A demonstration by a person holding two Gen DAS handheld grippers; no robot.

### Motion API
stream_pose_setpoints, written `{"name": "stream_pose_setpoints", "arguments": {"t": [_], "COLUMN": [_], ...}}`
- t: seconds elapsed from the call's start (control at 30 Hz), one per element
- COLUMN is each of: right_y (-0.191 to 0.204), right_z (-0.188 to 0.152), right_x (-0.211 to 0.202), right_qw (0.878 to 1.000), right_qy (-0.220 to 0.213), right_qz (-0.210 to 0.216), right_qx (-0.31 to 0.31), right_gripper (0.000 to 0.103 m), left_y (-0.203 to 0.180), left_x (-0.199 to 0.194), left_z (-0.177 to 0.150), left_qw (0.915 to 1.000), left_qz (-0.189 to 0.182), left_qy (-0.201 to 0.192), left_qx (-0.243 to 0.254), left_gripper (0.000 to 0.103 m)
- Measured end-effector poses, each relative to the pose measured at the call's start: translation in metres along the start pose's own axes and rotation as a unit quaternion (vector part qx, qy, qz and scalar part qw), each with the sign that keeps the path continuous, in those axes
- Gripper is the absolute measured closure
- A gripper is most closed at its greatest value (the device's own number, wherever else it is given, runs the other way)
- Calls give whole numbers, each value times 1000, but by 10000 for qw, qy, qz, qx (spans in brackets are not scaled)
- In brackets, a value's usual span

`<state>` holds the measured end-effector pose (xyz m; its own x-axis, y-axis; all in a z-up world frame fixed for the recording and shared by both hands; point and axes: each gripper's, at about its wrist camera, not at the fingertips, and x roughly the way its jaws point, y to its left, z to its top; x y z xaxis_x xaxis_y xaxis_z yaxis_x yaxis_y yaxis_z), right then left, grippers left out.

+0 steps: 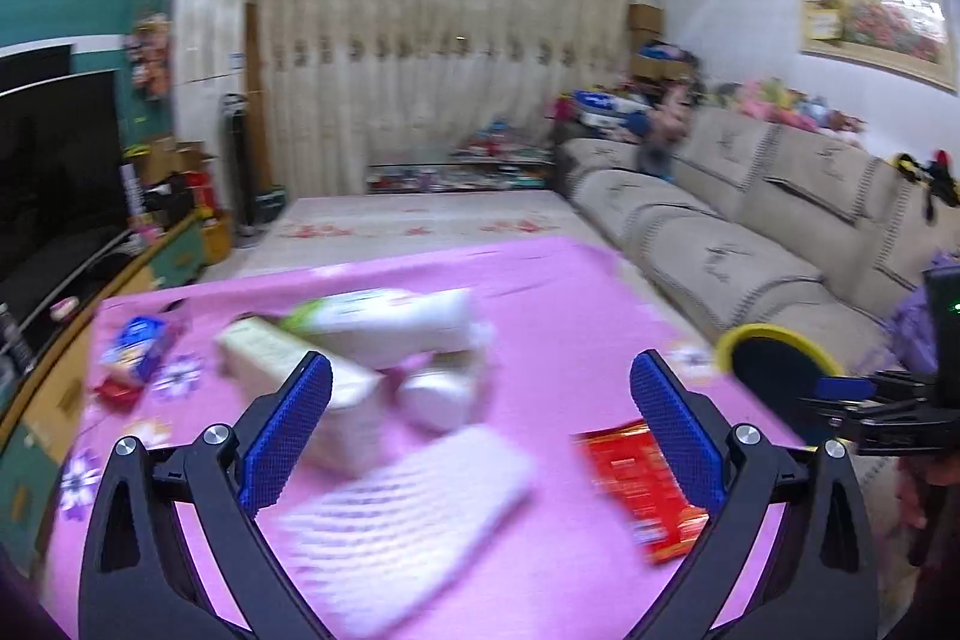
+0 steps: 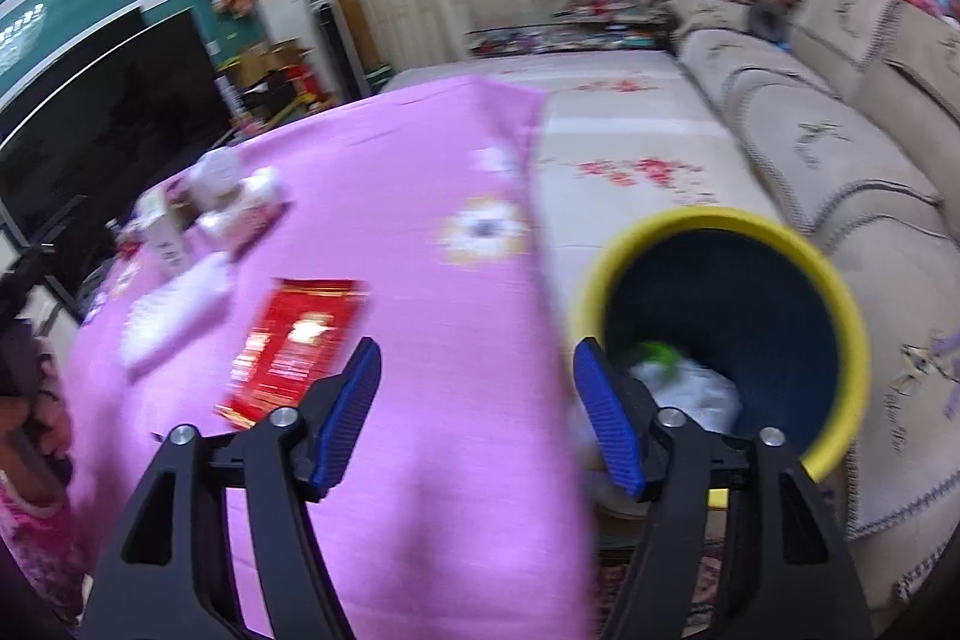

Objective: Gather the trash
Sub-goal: 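Reach the right tool to the red snack wrapper and grasp it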

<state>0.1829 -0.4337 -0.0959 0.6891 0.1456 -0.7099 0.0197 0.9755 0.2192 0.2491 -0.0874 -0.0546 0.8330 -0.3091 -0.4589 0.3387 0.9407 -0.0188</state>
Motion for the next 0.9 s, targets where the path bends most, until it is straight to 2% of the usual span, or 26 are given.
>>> {"name": "stream_pose_setpoints", "arguments": {"t": [0.13, 0.23, 0.33, 0.4, 0.5, 0.6, 0.7, 0.77, 0.9], "right_y": [45, 72, 89, 95, 103, 114, 118, 115, 107], "right_z": [5, 5, 3, 1, -4, -9, -11, -12, -14], "right_x": [25, 44, 57, 63, 75, 78, 79, 77, 71], "right_qw": [9994, 9987, 9982, 9981, 9974, 9966, 9953, 9958, 9964], "right_qy": [204, 365, 442, 486, 658, 588, 500, 459, 394], "right_qz": [238, 283, 271, 252, 54, -300, -596, -596, -585], "right_qx": [-116, -215, -290, -276, -272, -503, -585, -519, -466], "right_gripper": [33, 29, 22, 20, 19, 21, 41, 48, 73], "left_y": [32, 52, 51, 49, 39, 35, 34, 35, 37], "left_x": [3, 0, -4, -6, -10, -8, -6, -4, -1], "left_z": [-13, -14, -14, -16, -17, -17, -18, -18, -20], "left_qw": [9993, 9983, 9976, 9977, 9978, 9981, 9982, 9981, 9978], "left_qz": [321, 319, 289, 345, 432, 430, 421, 396, 401], "left_qy": [20, -1, -84, -150, -194, -158, -101, -64, -22], "left_qx": [-180, -484, -619, -573, -471, -417, -418, -462, -533], "left_gripper": [5, 5, 5, 5, 5, 5, 5, 5, 5]}}
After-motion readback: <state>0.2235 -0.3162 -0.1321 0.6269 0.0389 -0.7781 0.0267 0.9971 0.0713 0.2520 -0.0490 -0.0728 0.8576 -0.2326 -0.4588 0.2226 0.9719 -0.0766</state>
